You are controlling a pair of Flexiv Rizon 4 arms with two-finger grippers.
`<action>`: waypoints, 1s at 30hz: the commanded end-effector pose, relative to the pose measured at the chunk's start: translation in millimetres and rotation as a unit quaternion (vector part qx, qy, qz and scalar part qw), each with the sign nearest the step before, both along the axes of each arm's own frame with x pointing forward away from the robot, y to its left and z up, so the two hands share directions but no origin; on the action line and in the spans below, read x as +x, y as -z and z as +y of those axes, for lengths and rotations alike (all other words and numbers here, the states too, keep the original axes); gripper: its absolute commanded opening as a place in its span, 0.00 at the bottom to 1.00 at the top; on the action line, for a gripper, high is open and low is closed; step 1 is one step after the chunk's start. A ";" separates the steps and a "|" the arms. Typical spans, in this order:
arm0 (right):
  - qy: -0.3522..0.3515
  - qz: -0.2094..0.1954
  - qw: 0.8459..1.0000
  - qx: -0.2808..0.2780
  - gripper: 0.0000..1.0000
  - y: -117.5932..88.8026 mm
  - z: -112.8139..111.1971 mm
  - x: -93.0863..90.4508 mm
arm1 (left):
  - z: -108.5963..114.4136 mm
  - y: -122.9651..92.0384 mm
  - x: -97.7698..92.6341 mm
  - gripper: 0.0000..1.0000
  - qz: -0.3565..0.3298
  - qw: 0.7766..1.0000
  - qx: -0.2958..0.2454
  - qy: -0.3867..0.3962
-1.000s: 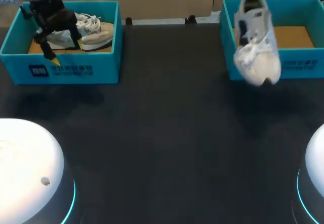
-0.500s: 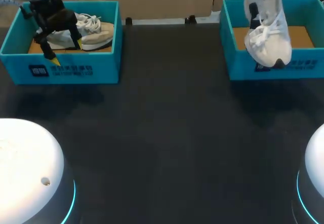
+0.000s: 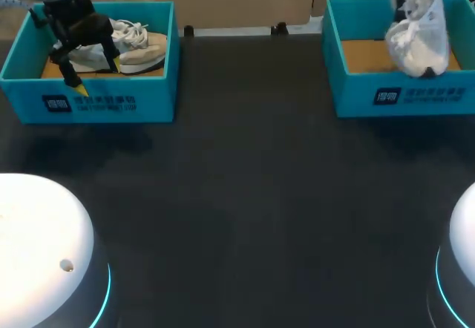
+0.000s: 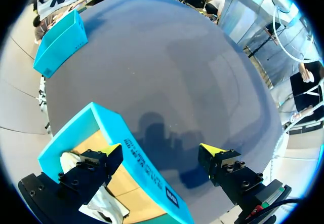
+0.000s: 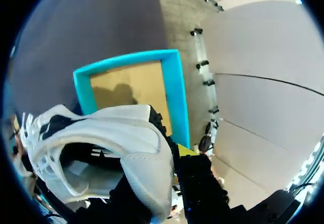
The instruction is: Take the shoe out of the shoebox, open the shoe tongue, remove and reinsert the insole, then place the shoe into the shoebox
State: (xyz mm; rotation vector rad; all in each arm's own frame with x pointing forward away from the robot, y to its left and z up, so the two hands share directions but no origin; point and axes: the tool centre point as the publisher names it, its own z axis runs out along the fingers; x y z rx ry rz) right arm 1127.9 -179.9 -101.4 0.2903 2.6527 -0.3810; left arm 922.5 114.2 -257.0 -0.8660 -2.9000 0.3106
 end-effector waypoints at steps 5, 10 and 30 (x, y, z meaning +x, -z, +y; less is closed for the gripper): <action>-0.050 0.023 0.998 0.023 0.00 5.3 -29.7 45.7 | 0.4 -0.4 0.8 1.00 0.001 1.000 0.001 0.001; -0.081 0.030 0.996 0.029 0.00 8.1 -33.3 56.8 | 0.4 -0.4 0.8 1.00 0.001 1.000 0.001 0.001; 0.451 -0.056 0.883 0.115 0.00 18.8 -126.1 35.0 | 0.4 -0.4 0.8 1.00 0.001 1.000 0.001 0.001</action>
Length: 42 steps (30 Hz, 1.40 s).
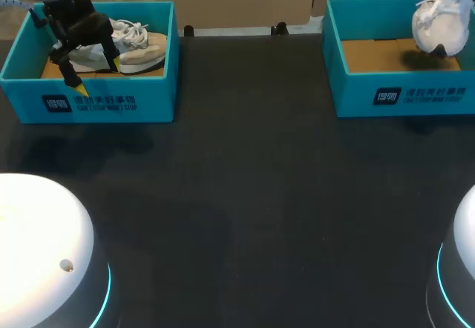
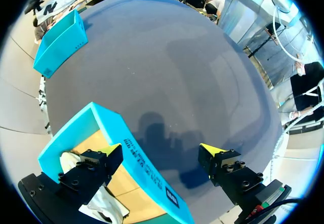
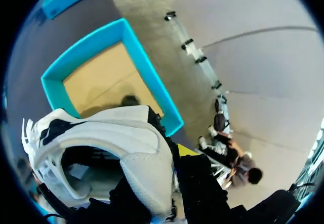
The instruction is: Take the shoe out of the shoebox, open the shoe tongue, remove and reinsert the insole, then place the shoe into the shoebox
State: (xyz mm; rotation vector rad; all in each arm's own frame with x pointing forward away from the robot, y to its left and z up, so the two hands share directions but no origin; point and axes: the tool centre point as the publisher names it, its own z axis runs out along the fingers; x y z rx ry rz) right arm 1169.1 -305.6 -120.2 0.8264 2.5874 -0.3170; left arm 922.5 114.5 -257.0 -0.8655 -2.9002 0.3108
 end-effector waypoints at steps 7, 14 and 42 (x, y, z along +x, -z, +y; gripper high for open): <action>0.282 -0.032 0.957 0.055 0.00 0.0 -0.3 -6.2 | 0.1 -0.4 0.8 1.00 0.001 1.000 0.001 0.001; 0.411 -0.067 0.908 0.038 0.00 5.7 -16.1 -10.8 | 0.1 -0.4 0.8 1.00 0.001 1.000 0.001 0.001; 0.502 -0.093 0.855 0.093 0.00 36.7 -31.1 -46.9 | 0.1 -0.4 0.8 1.00 0.001 1.000 0.001 0.001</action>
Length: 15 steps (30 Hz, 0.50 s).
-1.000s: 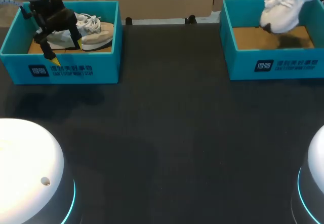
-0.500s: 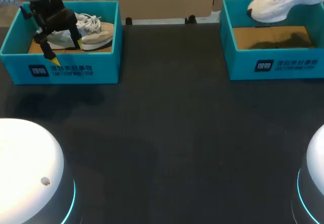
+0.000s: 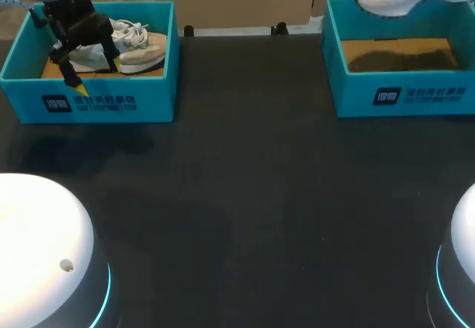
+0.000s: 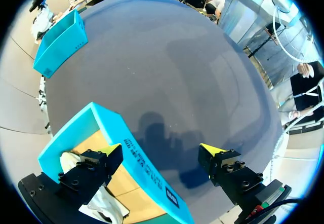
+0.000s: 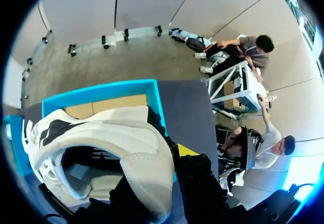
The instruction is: Take the shoe out of the shoebox, open the shoe tongue, remove and reinsert the insole, then place the shoe into the shoebox
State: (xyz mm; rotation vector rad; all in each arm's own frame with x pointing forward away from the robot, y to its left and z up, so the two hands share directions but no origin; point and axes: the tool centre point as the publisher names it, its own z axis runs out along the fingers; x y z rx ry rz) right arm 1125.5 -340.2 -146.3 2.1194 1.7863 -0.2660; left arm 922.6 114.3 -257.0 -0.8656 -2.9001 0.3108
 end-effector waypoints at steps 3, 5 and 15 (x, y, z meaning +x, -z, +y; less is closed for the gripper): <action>0.007 0.002 1.000 0.017 0.00 23.9 1.2 -5.5 | 0.2 -0.4 0.7 1.00 0.001 1.000 0.001 0.001; 0.008 0.001 1.000 0.013 0.00 32.2 -0.7 -7.7 | 0.2 -0.4 0.7 1.00 0.001 1.000 0.001 0.001; 0.011 -0.007 0.999 0.037 0.00 47.9 -6.2 -12.0 | 0.2 -0.4 0.7 1.00 0.001 1.000 0.001 0.001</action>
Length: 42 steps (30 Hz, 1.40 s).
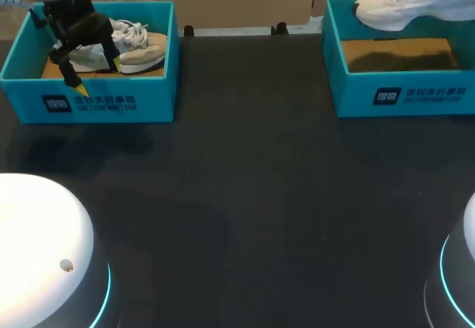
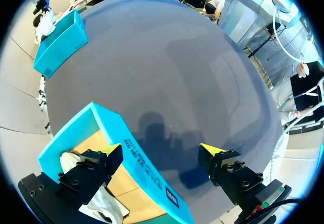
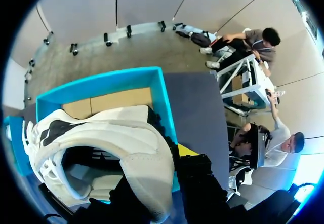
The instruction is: Take the shoe out of the shoebox, open the shoe tongue, remove and reinsert the insole, then place the shoe into the shoebox
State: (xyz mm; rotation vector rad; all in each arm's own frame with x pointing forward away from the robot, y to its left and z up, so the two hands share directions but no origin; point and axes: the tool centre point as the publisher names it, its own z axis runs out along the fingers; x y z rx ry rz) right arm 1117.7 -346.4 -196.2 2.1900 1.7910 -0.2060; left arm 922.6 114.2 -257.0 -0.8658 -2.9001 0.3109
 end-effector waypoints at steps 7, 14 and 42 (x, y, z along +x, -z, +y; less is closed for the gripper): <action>-0.009 0.003 1.000 -0.011 0.00 0.7 5.0 -4.1 | 0.3 -0.4 0.7 1.00 0.001 1.000 0.001 0.001; -0.006 0.023 1.000 -0.015 0.00 25.5 21.2 -11.5 | 0.3 -0.4 0.7 1.00 0.001 1.000 0.001 0.001; 0.021 0.043 0.999 -0.021 0.00 66.5 11.9 -22.7 | 0.3 -0.4 0.7 1.00 0.001 1.000 0.001 0.001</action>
